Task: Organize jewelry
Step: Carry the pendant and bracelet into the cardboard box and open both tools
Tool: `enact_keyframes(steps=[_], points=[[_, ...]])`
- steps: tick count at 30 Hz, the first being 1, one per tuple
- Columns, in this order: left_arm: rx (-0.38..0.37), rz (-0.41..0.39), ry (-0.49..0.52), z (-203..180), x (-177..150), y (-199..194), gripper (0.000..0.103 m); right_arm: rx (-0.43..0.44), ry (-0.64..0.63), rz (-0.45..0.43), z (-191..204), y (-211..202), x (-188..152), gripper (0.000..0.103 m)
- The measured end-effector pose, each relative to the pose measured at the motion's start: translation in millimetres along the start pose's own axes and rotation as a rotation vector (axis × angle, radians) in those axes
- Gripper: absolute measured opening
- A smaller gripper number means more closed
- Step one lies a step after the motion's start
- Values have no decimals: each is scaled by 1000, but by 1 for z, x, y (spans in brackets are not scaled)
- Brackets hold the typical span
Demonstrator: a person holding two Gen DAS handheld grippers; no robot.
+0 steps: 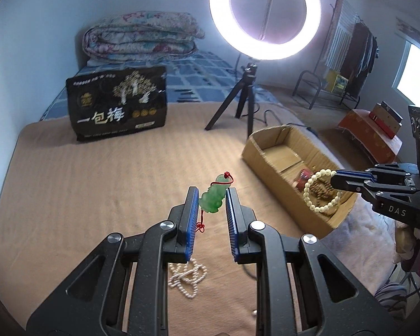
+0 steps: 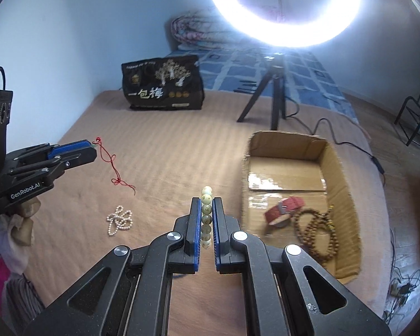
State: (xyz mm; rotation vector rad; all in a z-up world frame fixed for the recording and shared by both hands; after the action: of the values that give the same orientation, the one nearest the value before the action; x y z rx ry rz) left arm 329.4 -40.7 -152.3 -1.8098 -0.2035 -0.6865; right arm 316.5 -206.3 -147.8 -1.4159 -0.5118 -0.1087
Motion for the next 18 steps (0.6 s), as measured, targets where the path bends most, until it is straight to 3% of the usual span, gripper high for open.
enact_keyframes(steps=[18], points=[[-104,-35,57,-93,48,22,19,-51,82,-14,-80,-18,-19,6]])
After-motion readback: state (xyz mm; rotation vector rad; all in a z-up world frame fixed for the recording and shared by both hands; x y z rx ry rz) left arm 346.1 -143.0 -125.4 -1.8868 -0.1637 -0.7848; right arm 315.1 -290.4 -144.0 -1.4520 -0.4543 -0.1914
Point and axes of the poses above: each gripper's, at about its wrist camera, not at the fingertips, and y roughly the way its jaws point, z to its left, x to its top, the point moved 9 cm from there along y, roughly the way its jaws point, and after that the axes turned 14 degrees about z, right-handed, at the moved point
